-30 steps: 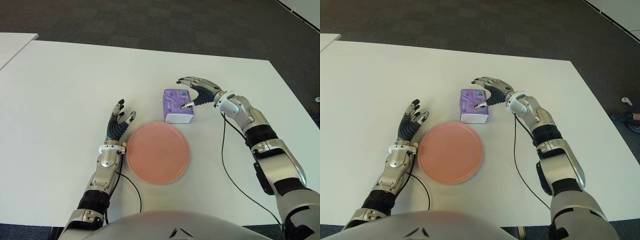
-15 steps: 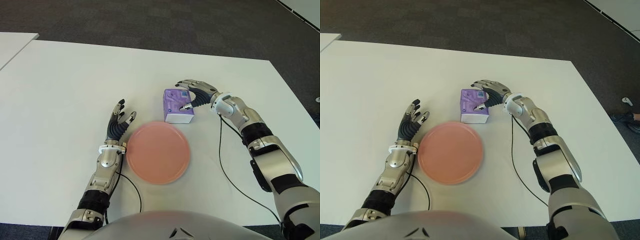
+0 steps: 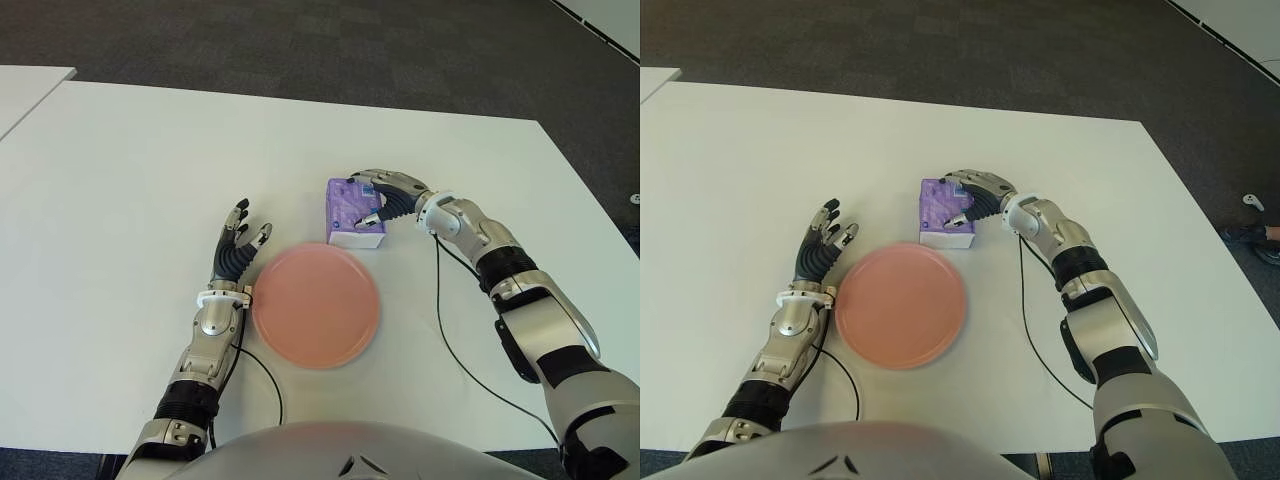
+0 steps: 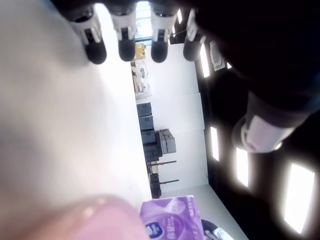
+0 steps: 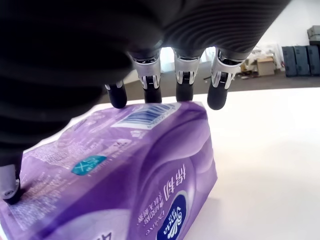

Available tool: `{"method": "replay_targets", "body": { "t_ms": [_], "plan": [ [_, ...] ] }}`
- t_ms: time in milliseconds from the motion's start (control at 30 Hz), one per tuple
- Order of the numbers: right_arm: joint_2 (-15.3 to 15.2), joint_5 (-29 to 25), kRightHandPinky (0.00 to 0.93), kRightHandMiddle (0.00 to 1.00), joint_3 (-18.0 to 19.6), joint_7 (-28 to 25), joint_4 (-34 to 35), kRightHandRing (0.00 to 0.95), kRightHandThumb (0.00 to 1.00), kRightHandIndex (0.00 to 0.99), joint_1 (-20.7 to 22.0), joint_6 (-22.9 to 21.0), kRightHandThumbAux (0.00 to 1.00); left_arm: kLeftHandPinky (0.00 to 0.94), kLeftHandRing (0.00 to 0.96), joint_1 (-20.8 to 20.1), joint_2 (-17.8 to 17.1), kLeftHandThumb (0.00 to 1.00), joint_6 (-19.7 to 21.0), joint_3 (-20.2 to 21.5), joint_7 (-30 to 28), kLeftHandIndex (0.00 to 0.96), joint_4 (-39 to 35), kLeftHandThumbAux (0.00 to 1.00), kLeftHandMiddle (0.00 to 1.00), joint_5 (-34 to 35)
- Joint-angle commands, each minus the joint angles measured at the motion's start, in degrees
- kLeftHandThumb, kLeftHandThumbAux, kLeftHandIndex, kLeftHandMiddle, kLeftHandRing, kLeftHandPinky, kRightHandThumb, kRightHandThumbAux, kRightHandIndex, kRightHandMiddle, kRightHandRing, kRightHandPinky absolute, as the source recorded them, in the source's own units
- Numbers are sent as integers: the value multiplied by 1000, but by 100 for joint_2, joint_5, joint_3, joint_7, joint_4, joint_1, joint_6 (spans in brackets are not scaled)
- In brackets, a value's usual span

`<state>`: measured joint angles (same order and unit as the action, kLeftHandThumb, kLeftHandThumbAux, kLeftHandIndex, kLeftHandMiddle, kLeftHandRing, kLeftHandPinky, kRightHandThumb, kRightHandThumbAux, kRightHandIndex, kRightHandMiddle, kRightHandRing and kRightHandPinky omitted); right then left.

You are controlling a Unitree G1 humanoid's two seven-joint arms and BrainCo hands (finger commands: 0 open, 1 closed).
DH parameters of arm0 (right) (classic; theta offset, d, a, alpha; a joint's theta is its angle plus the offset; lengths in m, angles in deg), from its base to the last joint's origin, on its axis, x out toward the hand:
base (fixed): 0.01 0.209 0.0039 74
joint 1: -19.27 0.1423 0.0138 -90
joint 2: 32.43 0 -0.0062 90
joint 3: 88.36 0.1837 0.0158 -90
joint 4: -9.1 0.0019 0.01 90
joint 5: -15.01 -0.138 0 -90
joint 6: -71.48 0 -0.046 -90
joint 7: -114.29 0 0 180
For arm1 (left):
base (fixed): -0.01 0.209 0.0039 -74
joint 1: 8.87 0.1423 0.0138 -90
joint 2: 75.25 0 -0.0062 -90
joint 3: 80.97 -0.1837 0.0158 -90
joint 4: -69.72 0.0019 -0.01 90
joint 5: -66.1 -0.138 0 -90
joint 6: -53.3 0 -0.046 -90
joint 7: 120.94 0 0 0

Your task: Put the tissue paper into the plate.

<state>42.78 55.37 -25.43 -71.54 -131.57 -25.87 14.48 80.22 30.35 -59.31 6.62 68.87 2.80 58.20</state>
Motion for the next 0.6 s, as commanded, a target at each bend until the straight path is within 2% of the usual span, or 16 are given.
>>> {"method": "replay_targets", "body": {
  "t_ms": [33, 500, 600],
  "plan": [
    [62, 80, 0, 4, -142, 9, -152, 0, 101, 2, -6, 134, 477, 10, 0, 210, -13, 34, 182, 12, -11, 0, 151, 555, 0, -33],
    [-202, -221, 0, 16, 83, -105, 349, 0, 58, 0, -219, 286, 467, 11, 0, 237, -20, 25, 247, 7, -38, 0, 120, 546, 0, -22],
    [-396, -404, 0, 17, 266, -208, 592, 0, 63, 0, -306, 342, 469, 16, 0, 214, -12, 27, 316, 20, -89, 0, 129, 542, 0, 43]
  ]
}}
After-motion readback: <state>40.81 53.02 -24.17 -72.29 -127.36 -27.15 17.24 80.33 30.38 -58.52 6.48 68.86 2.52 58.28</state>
